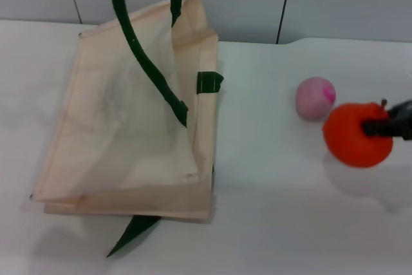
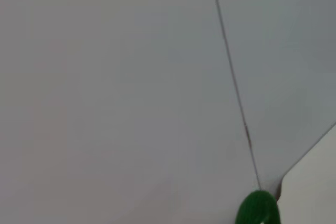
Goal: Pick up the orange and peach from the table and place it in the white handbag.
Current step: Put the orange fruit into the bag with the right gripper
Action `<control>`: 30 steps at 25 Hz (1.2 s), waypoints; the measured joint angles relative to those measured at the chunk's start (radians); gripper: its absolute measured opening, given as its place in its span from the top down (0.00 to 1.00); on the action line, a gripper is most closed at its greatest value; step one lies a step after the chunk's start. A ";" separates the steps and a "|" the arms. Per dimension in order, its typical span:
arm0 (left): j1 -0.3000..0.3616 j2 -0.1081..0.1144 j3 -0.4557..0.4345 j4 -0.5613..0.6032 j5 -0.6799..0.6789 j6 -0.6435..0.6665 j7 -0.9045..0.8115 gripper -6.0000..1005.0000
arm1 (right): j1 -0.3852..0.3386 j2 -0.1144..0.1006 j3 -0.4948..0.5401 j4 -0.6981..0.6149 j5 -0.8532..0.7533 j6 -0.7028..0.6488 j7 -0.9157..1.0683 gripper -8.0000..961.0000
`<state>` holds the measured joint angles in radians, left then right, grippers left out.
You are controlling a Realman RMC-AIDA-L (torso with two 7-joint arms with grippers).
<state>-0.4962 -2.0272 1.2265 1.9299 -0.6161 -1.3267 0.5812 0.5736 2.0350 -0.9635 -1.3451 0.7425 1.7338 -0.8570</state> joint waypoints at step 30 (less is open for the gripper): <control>-0.061 -0.002 0.075 0.062 -0.038 0.019 -0.033 0.87 | 0.137 -0.002 -0.239 0.317 0.370 -0.332 -0.160 0.92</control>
<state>-0.5569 -2.0295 1.3011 1.9917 -0.6537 -1.3080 0.5484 0.7106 2.0328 -1.2023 -1.0281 1.1126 1.4016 -1.0170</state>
